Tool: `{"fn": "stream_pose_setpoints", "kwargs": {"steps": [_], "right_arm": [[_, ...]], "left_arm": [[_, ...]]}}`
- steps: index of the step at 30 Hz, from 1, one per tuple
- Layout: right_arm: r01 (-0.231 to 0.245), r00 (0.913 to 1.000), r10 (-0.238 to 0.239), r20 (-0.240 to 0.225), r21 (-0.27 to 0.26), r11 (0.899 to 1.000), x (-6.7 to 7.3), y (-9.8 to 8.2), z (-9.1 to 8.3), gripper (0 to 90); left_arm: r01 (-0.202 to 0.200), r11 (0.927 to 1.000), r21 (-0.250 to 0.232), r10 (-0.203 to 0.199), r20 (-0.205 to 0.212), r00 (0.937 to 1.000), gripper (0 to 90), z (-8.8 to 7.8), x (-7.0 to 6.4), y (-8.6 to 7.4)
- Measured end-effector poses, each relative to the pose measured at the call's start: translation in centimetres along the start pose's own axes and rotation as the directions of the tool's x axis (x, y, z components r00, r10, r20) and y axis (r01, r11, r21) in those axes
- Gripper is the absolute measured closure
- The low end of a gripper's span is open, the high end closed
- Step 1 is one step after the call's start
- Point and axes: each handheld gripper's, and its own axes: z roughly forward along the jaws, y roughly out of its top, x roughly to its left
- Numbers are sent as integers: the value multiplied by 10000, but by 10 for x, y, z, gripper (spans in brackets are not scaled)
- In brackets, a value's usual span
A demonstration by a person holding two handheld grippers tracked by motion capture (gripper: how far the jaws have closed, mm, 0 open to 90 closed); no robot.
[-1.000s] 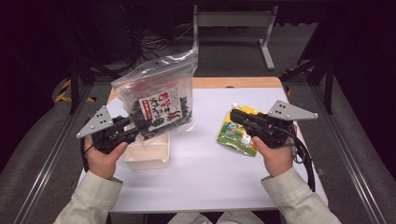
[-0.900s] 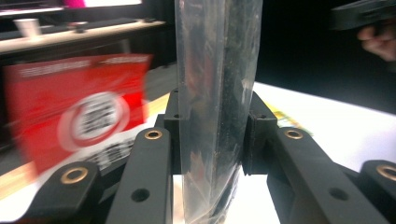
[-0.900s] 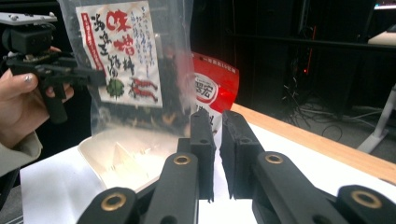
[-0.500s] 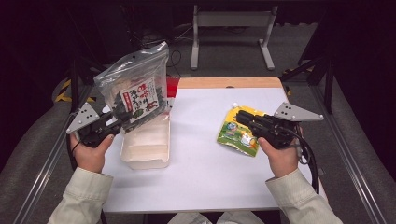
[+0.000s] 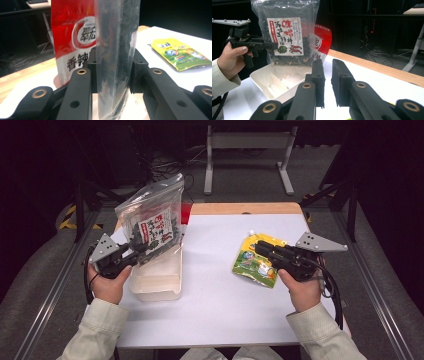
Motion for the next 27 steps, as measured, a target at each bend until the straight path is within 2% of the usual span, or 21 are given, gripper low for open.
{"fn": "stream_pose_setpoints", "kwargs": {"steps": [6, 8, 10, 17, 20, 22, 25, 27], "right_arm": [[-68, 9999, 68, -91, 6, 10000, 1, -2, 2, 790], [-51, 9999, 51, -114, 22, 10000, 1, -2, 3, 788], [-68, 9999, 68, -145, 34, 10000, 2, -2, 4, 786], [-136, 9996, 138, -237, 54, 9999, 2, -4, 6, 778], [-195, 9994, 197, -293, 46, 9998, 2, -5, 7, 776], [-208, 9993, 209, -307, 52, 9998, 3, -5, 6, 771], [-203, 9993, 204, -313, 53, 9998, 2, -5, 6, 769], [-235, 9992, 237, -326, 70, 9997, 2, -6, 6, 767]], "left_arm": [[-47, 9982, 602, 52, -83, 10000, 692, -1, 1, -9], [61, 9980, 621, -64, 35, 10000, 693, 5, 2, -17], [-18, 9982, 602, 14, 52, 10000, 693, 10, 2, -21], [275, 9981, 547, -285, 162, 9995, 692, 10, 5, -28], [253, 9974, 681, -270, 250, 9993, 688, 10, 5, -28], [216, 9940, 1070, -247, 281, 9993, 687, 8, 5, -29], [367, 9876, 1527, -408, 232, 9989, 689, 6, 4, -30], [275, 9828, 1827, -313, 179, 9994, 692, 6, 2, -29]]}}
